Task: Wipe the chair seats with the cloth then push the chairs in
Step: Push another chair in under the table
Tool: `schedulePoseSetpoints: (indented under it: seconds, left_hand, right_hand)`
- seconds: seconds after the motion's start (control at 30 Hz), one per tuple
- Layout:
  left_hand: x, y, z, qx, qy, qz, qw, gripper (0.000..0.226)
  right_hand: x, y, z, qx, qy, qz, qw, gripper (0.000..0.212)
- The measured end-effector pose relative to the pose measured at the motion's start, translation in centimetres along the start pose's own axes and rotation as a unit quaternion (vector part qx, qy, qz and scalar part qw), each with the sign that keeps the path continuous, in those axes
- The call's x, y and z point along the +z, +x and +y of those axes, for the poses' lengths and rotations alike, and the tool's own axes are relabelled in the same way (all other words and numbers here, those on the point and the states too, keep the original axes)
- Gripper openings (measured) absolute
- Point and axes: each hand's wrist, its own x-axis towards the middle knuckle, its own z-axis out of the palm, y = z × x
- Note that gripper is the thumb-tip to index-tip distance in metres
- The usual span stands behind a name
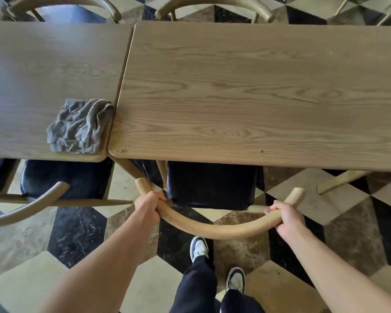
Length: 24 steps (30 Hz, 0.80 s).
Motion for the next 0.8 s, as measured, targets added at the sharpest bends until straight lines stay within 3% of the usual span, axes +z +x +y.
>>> schedulePoseSetpoints:
  seconds: [0.3, 0.8]
  left_hand:
    - [-0.7, 0.3, 0.3, 0.002, -0.001, -0.004, 1.0, 0.055]
    - [-1.0, 0.5, 1.1, -0.004, 0.015, -0.039, 0.999, 0.059]
  right_hand:
    - [0.8, -0.3, -0.2, -0.006, -0.032, 0.0, 0.999, 0.034]
    - [1.2, 0.3, -0.3, -0.011, -0.022, -0.026, 0.999, 0.058]
